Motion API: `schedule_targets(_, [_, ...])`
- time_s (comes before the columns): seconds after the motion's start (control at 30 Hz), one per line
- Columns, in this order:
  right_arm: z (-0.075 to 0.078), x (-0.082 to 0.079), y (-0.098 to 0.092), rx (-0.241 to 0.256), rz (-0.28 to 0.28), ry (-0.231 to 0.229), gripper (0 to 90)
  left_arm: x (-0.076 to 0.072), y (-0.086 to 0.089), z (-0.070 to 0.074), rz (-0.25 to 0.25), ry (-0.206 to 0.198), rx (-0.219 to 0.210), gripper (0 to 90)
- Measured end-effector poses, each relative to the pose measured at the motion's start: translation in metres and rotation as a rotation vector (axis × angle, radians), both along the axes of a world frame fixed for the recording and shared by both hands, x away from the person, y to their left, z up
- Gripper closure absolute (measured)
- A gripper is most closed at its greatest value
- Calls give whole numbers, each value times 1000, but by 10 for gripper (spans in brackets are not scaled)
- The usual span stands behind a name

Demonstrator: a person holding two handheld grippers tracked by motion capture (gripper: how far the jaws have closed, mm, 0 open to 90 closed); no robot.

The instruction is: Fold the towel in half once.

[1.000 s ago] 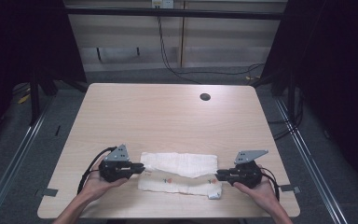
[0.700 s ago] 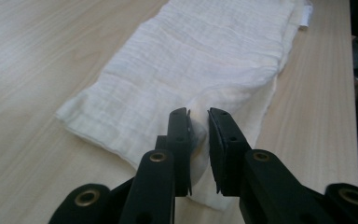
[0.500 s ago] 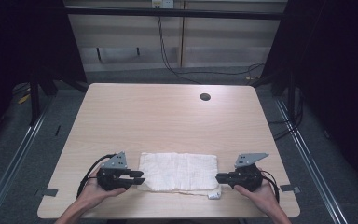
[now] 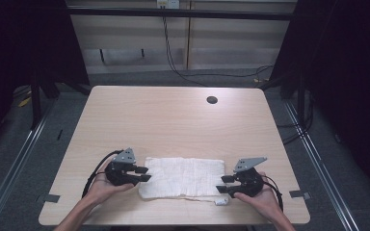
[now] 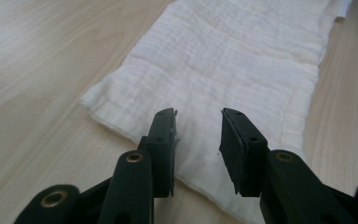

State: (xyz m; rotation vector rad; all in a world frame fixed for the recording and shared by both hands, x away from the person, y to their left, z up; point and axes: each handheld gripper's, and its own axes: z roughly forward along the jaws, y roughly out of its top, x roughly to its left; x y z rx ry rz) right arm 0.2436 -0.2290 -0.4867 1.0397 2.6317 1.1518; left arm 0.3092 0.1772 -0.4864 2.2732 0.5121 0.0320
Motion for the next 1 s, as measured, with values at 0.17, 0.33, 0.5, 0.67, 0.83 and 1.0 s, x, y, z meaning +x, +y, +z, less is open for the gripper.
schedule_targets(0.17, [-6, -2, 5, -69, 8, -16, 555, -2, -6, -8, 7, -4, 29, 631])
schedule_targets(0.33, [-5, -2, 5, -122, 6, -58, 684, -9, -8, -8, -1, -38, 52, 688])
schedule_targets(0.5, [-4, -2, 4, -140, 4, -56, 759, -19, -10, -8, -34, -33, 51, 759])
schedule_targets(0.67, [-3, -2, -3, -145, 0, -39, 825, -22, -12, -7, -31, -13, 59, 842])
schedule_targets(0.83, [-3, -2, -13, -115, -17, 6, 854, -20, -20, -10, -31, 14, 25, 889])
schedule_targets(1.0, [-4, -6, -24, -98, -28, 12, 864, -20, -28, -10, -45, 30, 29, 896])
